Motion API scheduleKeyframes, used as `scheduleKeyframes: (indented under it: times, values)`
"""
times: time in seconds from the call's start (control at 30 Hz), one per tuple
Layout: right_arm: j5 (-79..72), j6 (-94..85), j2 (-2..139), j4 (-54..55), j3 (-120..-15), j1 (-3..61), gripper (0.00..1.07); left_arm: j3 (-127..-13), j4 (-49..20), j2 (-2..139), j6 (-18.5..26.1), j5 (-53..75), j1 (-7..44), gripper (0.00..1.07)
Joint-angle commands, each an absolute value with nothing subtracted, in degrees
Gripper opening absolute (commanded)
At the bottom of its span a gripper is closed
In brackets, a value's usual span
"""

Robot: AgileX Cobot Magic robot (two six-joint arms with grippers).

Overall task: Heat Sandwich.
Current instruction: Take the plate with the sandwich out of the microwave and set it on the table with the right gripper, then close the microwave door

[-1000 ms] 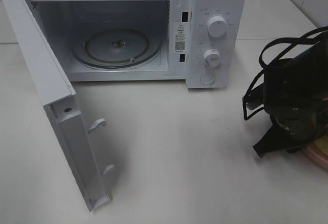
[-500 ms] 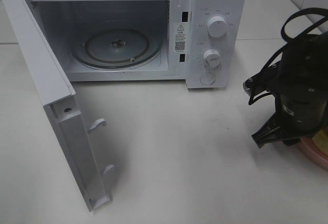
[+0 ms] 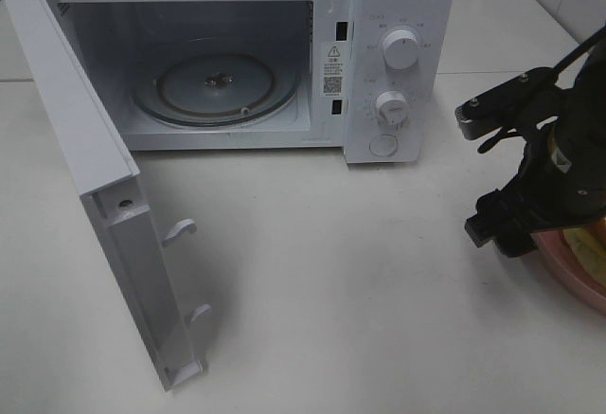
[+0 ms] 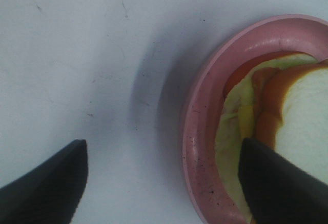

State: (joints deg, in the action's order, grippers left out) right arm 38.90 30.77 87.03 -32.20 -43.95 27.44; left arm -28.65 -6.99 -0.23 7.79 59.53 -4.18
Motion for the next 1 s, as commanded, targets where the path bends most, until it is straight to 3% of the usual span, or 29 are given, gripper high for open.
scheduleKeyframes:
  times: [0.03,0.3,1.0]
  values:
    - [39.4,27.4,84.0,-28.2,-44.2,27.3,0.83,-28.4,-7.1,-1.5,7.5,59.1,-4.2,1.03]
    - [40.7,14.5,74.8,-15.1,-44.2,27.3,0.81,-28.4,-7.1,-1.5,7.5,59.1,-4.2,1.03]
    - [54.1,8.1,50.0,-11.2,-44.2,27.4,0.77,-28.4,-7.1,-1.5,7.5,59.1,-4.2,1.03]
